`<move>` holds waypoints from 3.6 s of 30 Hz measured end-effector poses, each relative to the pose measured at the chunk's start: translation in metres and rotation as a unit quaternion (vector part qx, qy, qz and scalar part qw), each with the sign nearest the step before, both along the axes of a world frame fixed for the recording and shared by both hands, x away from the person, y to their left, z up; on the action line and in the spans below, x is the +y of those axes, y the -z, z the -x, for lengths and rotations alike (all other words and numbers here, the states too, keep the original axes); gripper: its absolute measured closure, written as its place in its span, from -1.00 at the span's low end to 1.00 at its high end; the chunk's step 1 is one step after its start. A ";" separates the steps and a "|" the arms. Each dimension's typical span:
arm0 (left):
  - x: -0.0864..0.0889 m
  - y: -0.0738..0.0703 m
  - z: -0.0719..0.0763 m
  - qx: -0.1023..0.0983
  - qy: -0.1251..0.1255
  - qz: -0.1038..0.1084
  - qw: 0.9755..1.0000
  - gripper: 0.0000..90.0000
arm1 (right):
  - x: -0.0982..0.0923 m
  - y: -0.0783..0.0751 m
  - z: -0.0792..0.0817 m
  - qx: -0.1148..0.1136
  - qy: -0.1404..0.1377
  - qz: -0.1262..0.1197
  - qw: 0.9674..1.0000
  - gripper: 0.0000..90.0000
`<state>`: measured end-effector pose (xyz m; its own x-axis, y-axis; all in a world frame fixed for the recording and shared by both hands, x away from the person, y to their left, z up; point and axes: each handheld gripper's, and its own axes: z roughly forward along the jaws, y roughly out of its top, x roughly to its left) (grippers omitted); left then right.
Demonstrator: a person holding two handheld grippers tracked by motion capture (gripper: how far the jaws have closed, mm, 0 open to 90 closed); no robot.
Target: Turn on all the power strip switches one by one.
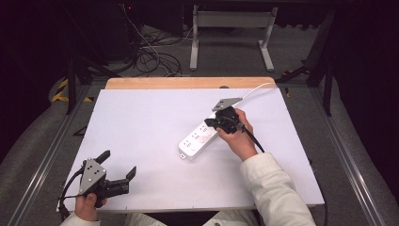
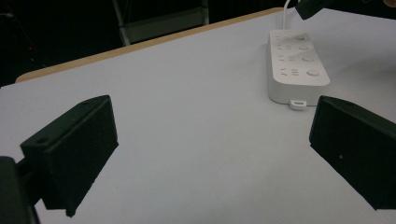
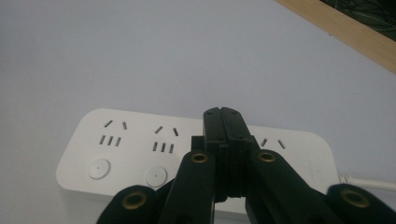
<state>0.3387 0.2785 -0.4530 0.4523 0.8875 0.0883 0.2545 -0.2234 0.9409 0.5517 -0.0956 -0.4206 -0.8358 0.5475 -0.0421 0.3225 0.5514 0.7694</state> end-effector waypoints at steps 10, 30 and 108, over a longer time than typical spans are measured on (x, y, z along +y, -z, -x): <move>-0.001 0.000 0.000 0.001 0.000 0.002 1.000 -0.97 | -0.001 0.014 0.001 0.017 0.000 0.007 1.000 1.00; -0.001 0.000 0.001 0.000 0.000 0.000 1.000 -0.97 | 0.001 0.031 -0.001 0.026 0.008 0.042 0.999 1.00; -0.001 0.000 0.001 0.001 0.002 0.001 1.000 -0.97 | 0.022 0.023 0.029 0.025 -0.026 0.021 0.999 1.00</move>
<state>0.3380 0.2772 -0.4531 0.4563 0.8856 0.0861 0.2558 -0.2232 0.9406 0.5228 -0.0737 -0.4439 -0.8646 0.5020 -0.0220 0.3295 0.5995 0.7294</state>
